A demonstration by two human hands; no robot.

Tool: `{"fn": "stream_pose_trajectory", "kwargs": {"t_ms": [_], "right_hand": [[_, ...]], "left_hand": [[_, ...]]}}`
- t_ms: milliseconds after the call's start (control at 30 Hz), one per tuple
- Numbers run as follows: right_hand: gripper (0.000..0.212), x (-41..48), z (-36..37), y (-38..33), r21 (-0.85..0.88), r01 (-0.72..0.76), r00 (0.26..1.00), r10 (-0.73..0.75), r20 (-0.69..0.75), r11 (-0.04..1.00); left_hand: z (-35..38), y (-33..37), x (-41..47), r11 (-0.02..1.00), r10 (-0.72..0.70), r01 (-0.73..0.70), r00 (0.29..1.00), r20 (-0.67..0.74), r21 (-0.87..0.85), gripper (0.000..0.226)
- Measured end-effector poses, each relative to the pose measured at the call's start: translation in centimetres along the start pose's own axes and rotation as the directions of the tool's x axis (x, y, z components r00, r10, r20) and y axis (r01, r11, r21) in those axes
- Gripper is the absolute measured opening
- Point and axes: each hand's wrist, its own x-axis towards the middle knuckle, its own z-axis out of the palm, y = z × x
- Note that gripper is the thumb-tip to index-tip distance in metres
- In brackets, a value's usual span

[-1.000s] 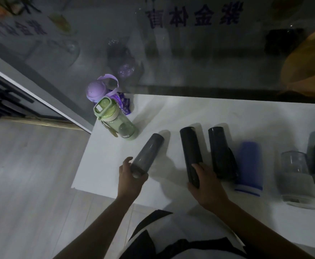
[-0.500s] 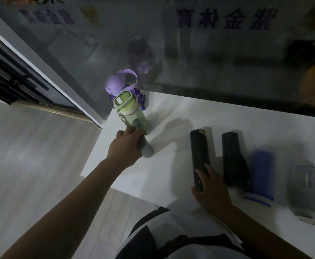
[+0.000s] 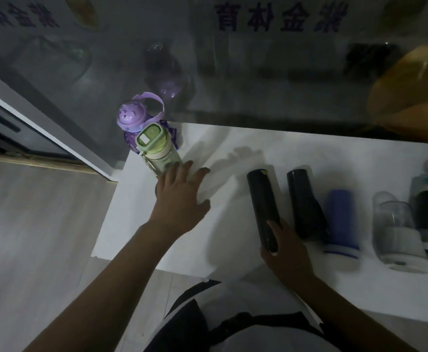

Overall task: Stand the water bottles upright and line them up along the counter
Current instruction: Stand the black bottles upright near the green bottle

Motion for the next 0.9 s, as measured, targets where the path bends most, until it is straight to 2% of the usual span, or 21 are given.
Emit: {"fn": "stream_pose_trajectory", "kwargs": {"t_ms": [67,100,167,233,300,433,533,600,733,900], "right_hand": [[0.075,-0.5,0.4,0.0,0.061,-0.048,0.997,0.051,-0.049,0.997],[0.077,-0.7,0.5,-0.1,0.099,-0.084,0.994,0.09,-0.064,0.992],[0.081,-1.3,0.6,-0.1,0.15,-0.178,0.981,0.188,-0.055,0.973],[0.084,-1.7,0.9,-0.1,0.126,-0.265,0.963,0.27,-0.024,0.956],[0.085,-1.9,1.3,-0.1,0.113,-0.32,0.947,0.323,-0.006,0.941],[0.087,-1.8,2.5,-0.8,0.156,-0.419,0.906,0.424,0.004,0.895],[0.08,-1.1,3.1,-1.7,0.261,-0.462,0.874,0.485,-0.028,0.848],[0.073,-0.5,3.2,-2.1,0.342,-0.46,0.866,0.5,-0.032,0.819],[0.064,-0.2,2.3,-2.9,0.369,-0.432,0.867,0.491,-0.082,0.823],[0.052,0.2,-1.8,-4.0,0.293,-0.261,0.903,0.34,-0.263,0.92]], "left_hand": [[1.8,1.4,-0.3,0.986,0.117,-0.127,0.989,-0.092,-0.11,0.066],[3.3,1.9,-0.4,0.973,0.162,-0.173,0.983,-0.083,-0.155,0.065],[6.9,1.8,-0.8,0.96,0.214,-0.199,0.975,0.058,-0.196,0.071],[11.1,0.8,-1.2,0.972,0.21,-0.173,0.943,0.258,-0.158,0.081],[14.6,-0.5,-1.7,0.98,0.199,-0.181,0.908,0.37,-0.083,0.088],[18.6,-2.7,-2.7,0.981,0.175,-0.192,0.898,0.405,0.002,0.092],[20.0,-3.7,-3.1,0.979,0.162,-0.197,0.9,0.404,0.046,0.087],[20.3,-4.0,-3.3,0.978,0.172,-0.203,0.903,0.393,0.038,0.084],[20.6,-4.4,-3.1,0.974,0.185,-0.223,0.878,0.442,0.035,0.084],[20.2,-4.3,-2.6,0.977,0.199,-0.207,0.844,0.497,-0.039,0.084]]}}
